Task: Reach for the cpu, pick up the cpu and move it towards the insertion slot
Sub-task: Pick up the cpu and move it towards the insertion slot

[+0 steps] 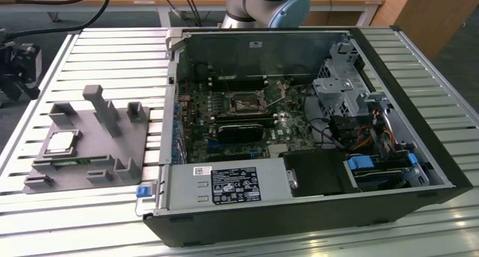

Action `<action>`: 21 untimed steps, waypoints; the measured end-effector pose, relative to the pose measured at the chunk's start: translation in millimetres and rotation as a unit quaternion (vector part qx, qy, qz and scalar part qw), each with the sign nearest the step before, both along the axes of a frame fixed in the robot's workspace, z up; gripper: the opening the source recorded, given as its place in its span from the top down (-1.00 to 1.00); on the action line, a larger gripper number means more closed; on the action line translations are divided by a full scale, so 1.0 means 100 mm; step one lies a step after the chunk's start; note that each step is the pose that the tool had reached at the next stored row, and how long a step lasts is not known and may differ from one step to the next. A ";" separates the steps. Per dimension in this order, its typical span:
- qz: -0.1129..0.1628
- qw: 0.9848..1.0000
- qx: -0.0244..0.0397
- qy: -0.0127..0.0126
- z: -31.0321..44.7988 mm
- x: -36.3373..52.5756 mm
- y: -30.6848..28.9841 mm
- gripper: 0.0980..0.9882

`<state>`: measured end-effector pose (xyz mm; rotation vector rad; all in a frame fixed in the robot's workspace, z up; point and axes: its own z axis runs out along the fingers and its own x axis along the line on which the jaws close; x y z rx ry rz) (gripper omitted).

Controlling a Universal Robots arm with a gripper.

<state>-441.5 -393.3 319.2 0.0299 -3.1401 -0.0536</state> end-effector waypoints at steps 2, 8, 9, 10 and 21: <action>0.000 1.000 0.000 0.000 -0.022 0.000 -0.001 0.16; 0.000 1.000 0.000 0.000 -0.082 0.000 -0.002 -0.22; 0.000 1.000 -0.001 0.001 -0.089 0.000 -0.002 -0.36; 0.000 1.000 -0.001 0.001 -0.097 0.000 -0.002 -0.49; 0.000 1.000 -0.002 0.002 -0.188 -0.001 -0.003 -0.63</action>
